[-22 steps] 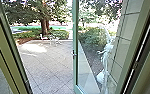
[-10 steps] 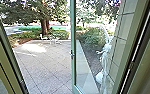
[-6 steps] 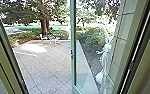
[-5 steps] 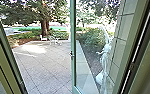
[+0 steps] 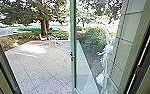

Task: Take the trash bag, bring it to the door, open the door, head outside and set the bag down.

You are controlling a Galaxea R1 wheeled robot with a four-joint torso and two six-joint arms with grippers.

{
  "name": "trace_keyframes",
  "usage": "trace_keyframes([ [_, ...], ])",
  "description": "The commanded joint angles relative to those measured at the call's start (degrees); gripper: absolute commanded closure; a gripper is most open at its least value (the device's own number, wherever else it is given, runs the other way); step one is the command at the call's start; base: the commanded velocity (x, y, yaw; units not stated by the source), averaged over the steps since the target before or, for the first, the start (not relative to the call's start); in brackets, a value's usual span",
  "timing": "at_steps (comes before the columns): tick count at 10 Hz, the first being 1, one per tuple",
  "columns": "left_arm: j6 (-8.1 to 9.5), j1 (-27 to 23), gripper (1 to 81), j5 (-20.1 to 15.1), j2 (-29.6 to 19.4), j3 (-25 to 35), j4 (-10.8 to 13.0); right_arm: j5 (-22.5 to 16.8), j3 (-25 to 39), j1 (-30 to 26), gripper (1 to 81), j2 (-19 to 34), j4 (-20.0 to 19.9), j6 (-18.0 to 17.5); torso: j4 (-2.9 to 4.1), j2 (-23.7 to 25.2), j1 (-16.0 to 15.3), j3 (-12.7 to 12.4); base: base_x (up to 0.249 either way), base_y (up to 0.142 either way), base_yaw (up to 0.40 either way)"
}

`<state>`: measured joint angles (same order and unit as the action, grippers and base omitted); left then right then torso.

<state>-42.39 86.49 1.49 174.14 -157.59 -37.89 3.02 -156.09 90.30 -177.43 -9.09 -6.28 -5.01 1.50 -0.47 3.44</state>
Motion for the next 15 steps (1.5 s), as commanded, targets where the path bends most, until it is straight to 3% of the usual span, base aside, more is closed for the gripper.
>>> trace_keyframes([
  [1,-0.50,-2.9,81.1,-4.0,0.1,0.1,0.3,-3.6,0.3,-2.1,1.0,-0.3,0.5,0.3,0.00,0.0,0.0,0.0,0.100,0.000,0.000],
  [15,-0.50,-2.9,81.1,-4.1,0.0,0.1,0.2,-2.4,0.3,-1.6,1.0,-0.3,0.5,0.2,0.00,0.0,0.1,0.0,0.093,0.000,0.000],
])
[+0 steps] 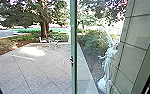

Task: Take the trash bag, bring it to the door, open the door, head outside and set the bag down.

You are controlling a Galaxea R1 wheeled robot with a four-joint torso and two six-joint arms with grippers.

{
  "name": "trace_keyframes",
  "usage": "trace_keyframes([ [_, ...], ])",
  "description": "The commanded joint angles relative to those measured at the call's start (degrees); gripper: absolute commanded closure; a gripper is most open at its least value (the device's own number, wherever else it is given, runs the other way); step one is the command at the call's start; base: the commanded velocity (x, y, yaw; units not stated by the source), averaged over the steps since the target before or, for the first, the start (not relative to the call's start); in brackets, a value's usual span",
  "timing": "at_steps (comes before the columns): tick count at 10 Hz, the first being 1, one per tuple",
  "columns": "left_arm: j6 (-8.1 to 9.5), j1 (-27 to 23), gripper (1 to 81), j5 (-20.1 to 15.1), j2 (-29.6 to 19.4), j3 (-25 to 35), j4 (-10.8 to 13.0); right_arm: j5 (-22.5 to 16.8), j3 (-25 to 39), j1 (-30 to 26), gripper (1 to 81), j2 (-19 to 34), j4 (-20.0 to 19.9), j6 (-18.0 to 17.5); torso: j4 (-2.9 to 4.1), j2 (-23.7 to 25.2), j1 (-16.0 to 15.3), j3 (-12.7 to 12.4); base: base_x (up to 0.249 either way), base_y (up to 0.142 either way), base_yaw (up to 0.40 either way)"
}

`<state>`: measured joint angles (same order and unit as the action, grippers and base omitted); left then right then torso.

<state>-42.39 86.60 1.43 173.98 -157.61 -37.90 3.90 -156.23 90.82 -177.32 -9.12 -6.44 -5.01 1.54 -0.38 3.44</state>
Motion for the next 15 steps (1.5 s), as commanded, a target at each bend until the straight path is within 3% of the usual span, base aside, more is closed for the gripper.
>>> trace_keyframes([
  [1,-0.50,-3.0,81.1,-4.1,0.1,0.1,0.2,-3.3,0.4,-2.2,1.0,-0.4,0.5,0.4,0.00,0.0,0.0,0.0,0.088,0.000,0.000],
  [15,-0.50,-2.9,81.1,-4.1,0.0,0.1,0.2,-3.3,0.4,-2.1,1.0,-0.5,0.6,0.4,0.00,0.0,0.1,0.0,0.081,0.000,0.000],
])
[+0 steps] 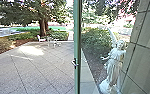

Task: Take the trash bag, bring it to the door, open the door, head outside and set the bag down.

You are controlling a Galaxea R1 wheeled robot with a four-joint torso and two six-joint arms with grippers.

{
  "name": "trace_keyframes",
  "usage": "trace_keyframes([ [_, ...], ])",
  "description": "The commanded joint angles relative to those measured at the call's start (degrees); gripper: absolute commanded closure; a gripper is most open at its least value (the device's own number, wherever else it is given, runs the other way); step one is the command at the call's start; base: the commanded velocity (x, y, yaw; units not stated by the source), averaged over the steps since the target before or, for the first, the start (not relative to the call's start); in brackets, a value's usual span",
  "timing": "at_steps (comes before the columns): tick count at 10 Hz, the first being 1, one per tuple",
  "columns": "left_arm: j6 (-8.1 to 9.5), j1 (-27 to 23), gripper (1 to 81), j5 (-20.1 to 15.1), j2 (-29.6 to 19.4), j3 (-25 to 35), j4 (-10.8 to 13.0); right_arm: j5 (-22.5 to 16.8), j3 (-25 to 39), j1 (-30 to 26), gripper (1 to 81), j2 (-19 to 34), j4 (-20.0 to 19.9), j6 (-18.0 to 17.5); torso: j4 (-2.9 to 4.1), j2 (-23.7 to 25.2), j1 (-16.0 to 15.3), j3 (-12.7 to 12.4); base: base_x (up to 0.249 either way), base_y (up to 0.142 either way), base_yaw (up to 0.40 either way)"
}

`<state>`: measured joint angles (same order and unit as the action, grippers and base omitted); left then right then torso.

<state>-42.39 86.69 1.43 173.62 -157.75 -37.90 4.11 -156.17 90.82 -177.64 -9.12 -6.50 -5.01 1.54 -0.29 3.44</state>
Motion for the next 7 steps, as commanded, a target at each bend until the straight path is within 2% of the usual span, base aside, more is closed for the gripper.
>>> trace_keyframes([
  [1,-0.50,-3.0,81.1,-4.1,0.3,0.2,0.2,-3.5,0.4,-2.2,1.0,-0.2,0.6,0.4,0.00,0.0,0.0,0.0,0.079,0.000,0.000],
  [7,-0.50,-3.1,81.1,-4.1,0.4,0.2,0.1,-3.5,0.4,-2.2,1.0,-0.1,0.5,0.4,0.00,0.0,0.0,0.0,0.079,0.000,0.000],
])
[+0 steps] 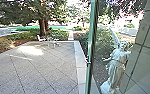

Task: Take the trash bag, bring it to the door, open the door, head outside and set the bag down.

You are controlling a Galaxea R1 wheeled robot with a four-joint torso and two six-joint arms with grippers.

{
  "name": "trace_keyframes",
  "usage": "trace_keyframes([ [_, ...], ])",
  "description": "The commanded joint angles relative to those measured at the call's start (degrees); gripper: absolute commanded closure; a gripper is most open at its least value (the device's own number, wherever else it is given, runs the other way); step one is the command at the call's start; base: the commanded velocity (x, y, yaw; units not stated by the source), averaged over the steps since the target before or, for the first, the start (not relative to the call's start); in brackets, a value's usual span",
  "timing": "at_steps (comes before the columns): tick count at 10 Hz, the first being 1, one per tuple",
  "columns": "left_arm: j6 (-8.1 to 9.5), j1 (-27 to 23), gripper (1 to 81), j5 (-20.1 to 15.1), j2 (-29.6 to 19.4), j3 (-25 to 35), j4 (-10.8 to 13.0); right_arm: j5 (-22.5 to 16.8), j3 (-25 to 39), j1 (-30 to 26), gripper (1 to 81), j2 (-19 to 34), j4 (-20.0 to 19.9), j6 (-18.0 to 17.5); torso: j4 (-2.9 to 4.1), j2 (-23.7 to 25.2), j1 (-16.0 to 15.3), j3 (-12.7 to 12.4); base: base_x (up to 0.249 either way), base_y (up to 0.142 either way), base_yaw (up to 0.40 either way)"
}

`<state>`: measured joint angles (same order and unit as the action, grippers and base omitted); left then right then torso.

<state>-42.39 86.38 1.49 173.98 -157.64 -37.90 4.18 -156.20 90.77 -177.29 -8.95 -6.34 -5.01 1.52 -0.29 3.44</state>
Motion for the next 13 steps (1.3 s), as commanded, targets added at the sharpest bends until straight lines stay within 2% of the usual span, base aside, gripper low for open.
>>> trace_keyframes([
  [1,-0.50,-2.7,81.1,-4.1,0.0,0.1,0.1,-3.6,0.4,-2.1,1.0,-0.5,0.3,0.3,0.00,0.0,0.0,0.0,0.079,0.000,0.000],
  [8,-0.50,-2.7,81.1,-4.1,0.0,0.1,0.1,-3.6,0.4,-2.1,1.0,-0.5,0.2,0.3,0.00,0.0,0.0,0.0,0.084,0.000,0.000],
  [13,-0.50,-2.7,81.1,-4.1,0.0,0.1,0.0,-3.6,0.4,-2.2,1.0,-0.5,0.3,0.3,0.00,0.0,0.0,0.0,0.108,0.078,0.000],
])
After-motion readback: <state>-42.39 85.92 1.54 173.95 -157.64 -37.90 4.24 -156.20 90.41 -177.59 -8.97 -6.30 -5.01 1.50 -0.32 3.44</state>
